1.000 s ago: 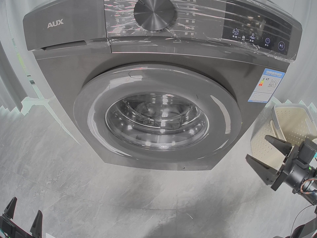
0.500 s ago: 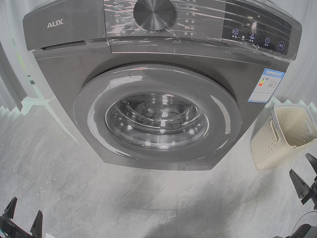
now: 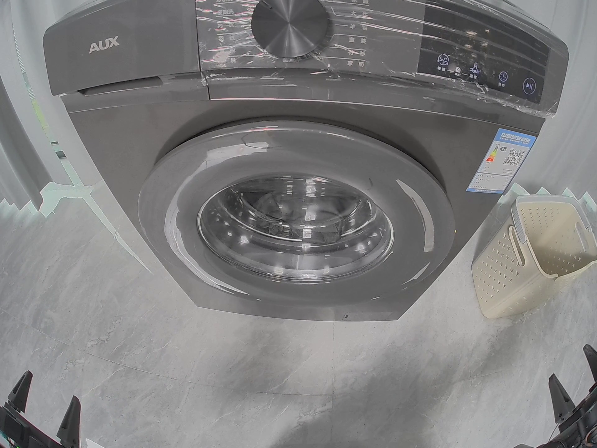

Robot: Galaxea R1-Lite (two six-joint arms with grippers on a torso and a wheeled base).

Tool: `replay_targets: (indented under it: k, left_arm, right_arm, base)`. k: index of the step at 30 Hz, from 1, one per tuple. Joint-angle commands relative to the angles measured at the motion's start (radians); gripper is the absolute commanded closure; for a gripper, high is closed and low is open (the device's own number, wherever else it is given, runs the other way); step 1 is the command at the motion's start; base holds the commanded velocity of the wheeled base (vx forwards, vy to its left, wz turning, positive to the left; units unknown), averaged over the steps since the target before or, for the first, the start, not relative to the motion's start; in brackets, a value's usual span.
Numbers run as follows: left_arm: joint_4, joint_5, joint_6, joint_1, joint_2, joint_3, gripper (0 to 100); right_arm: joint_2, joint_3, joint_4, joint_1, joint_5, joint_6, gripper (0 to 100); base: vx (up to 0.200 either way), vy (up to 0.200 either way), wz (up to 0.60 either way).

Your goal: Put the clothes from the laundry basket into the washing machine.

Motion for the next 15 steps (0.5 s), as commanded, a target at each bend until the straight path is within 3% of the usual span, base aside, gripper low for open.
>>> replay_targets:
  k: [1,8,15]
  left_arm:
    - [0.0,-0.001,-0.001,0.001,-0.016,0.016,0]
    - [0.0,-0.001,-0.001,0.001,-0.016,0.016,0]
    - [0.0,-0.001,-0.004,0.001,-0.016,0.016,0]
  right_arm:
    - [-0.081,0.017,0.024,-0.024,-0.009,0.011,0]
    - [-0.081,0.017,0.085,-0.024,-0.115,0.031,0]
    - [-0.081,0.016,0.094,-0.024,-0.112,0.02,0]
  base:
    - [0.0,0.0,0.0]
    - [0.0,0.0,0.0]
    - [0.0,0.0,0.0]
